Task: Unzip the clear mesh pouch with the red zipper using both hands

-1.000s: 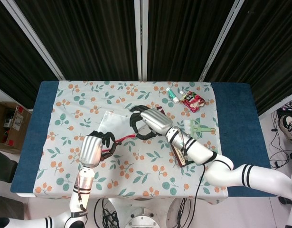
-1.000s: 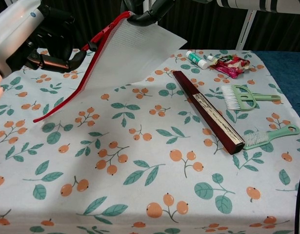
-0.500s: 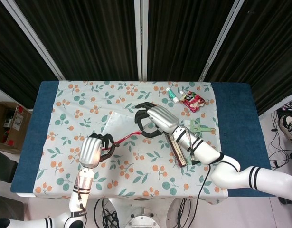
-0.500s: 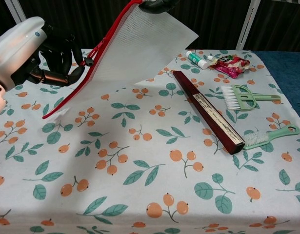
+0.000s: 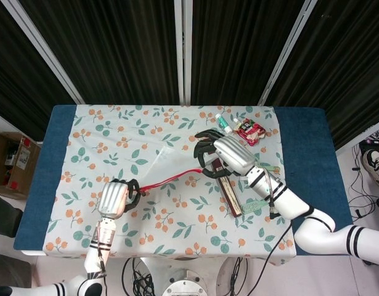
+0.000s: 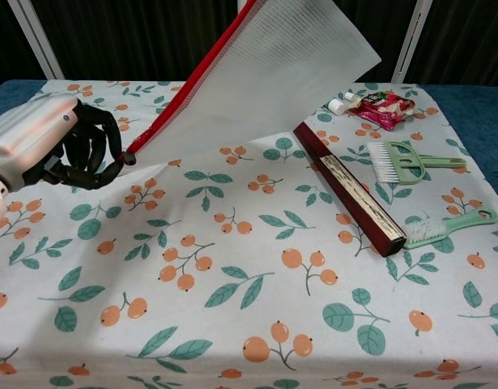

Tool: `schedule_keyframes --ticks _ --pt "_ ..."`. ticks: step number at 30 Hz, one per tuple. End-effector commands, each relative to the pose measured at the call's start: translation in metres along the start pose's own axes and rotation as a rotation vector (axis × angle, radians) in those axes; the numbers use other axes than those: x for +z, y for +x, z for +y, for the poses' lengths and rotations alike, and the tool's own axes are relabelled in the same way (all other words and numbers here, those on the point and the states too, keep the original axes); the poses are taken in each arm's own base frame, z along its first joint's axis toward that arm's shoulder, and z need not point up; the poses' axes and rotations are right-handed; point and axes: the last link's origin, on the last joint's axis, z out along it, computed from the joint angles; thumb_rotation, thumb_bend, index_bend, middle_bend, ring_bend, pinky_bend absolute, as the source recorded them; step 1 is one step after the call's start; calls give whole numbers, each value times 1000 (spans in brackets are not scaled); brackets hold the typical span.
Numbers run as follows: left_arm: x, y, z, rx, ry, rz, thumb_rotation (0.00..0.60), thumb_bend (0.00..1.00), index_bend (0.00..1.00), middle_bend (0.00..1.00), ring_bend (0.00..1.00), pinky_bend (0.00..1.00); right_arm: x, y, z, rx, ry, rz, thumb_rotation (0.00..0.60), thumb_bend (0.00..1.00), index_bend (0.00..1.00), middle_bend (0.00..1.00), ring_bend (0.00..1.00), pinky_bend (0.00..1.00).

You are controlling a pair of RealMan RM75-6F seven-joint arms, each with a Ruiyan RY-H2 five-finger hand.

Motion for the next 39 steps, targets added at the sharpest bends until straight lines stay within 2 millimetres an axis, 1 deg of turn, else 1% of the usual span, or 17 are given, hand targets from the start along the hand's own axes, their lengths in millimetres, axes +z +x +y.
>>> schedule_keyframes --ticks 1,6,9,15,19,20,22,24,25,26,28,30,33,35,39 --pt "2 -4 -7 23 19 -23 600 368 717 710 646 575 -12 5 4 5 -3 15 600 475 881 415 163 138" --pt "6 -9 -21 67 60 -54 600 370 718 709 646 579 -28 15 12 7 -16 40 600 475 883 418 164 139" --pt "8 -11 -28 91 80 -67 600 371 719 709 646 579 -33 19 16 19 -21 57 600 475 883 418 164 140" --pt "12 -12 -38 110 118 -86 600 372 719 707 646 579 -37 21 22 31 -24 65 600 473 883 418 164 140" --pt "14 -9 -39 116 122 -79 600 376 711 701 637 572 -35 15 22 42 -13 58 600 473 884 418 164 140" --pt "15 -8 -40 119 121 -77 600 376 687 693 630 567 -33 13 21 46 -6 55 600 472 883 418 164 140" --pt "16 -5 -41 130 121 -80 600 373 582 654 594 561 -30 4 19 45 17 47 600 468 883 418 164 140" --pt "19 0 -42 130 127 -76 600 361 378 551 502 552 -26 -9 15 41 46 38 600 462 882 416 164 140" --pt "20 3 -43 129 130 -67 600 350 299 491 453 549 -25 -15 13 38 61 31 600 459 882 415 164 140" --pt "21 5 -44 131 132 -60 600 337 255 444 417 546 -25 -21 11 33 75 21 600 458 881 413 164 140" --pt "23 12 -46 131 140 -41 600 313 215 371 361 543 -23 -37 6 15 106 -6 600 457 881 411 164 140" --pt "23 19 -49 134 151 -12 600 290 199 307 309 539 -24 -51 5 -11 126 -40 600 454 881 410 164 140" --pt "22 29 -54 131 165 28 600 280 195 291 294 536 -29 -67 8 -53 134 -81 600 448 876 407 164 140" --pt "21 35 -57 125 174 51 600 260 192 291 293 534 -36 -76 13 -77 129 -111 600 442 866 402 164 141" --pt "17 45 -62 113 186 90 600 202 193 291 293 523 -49 -85 29 -123 86 -160 600 424 839 388 158 136"
